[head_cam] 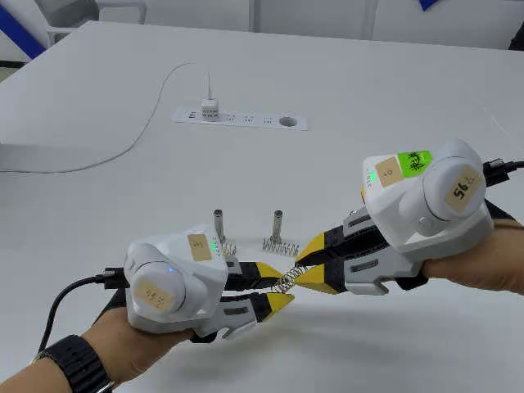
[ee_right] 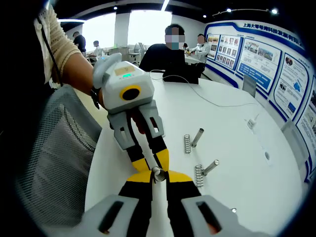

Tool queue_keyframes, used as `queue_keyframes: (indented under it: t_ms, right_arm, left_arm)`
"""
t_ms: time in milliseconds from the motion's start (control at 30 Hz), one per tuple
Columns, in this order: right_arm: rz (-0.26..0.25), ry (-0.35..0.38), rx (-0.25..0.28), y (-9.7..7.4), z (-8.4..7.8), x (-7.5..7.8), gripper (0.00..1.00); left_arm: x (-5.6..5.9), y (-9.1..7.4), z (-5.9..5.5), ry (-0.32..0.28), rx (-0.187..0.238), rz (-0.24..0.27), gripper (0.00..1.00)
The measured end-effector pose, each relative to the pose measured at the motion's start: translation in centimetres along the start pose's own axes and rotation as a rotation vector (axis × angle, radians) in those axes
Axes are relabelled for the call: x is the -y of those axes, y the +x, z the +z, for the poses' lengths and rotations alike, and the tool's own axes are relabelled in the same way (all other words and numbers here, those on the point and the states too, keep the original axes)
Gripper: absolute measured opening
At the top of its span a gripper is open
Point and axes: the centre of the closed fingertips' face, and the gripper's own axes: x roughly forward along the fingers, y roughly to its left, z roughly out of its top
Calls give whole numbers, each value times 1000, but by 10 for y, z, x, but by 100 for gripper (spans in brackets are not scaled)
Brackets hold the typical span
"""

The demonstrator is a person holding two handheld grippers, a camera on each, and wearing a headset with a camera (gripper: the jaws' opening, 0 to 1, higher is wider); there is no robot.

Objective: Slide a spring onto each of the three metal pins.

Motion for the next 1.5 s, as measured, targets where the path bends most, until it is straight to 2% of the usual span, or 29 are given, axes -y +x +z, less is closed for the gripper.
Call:
queue_keyframes:
  t_ms: [267, 533, 867, 1133, 1500]
  right_arm:
    - [1, -9, 28, 4, 11, -2, 11]
    - [-7, -7, 27, 2, 10, -1, 11]
    - [-36, 2, 25, -4, 8, 9, 11]
    - [-82, 18, 31, -17, 6, 23, 11]
    - [-154, 46, 31, -39, -1, 44, 11]
  left_arm:
    - [2, 3, 3, -5, 10, -8, 12]
    - [4, 4, 3, -9, 10, -11, 12]
    - [0, -2, 3, -72, 34, 13, 25]
    - [-9, -15, 0, -129, 49, 55, 33]
    - [-31, -36, -9, -181, 55, 140, 42]
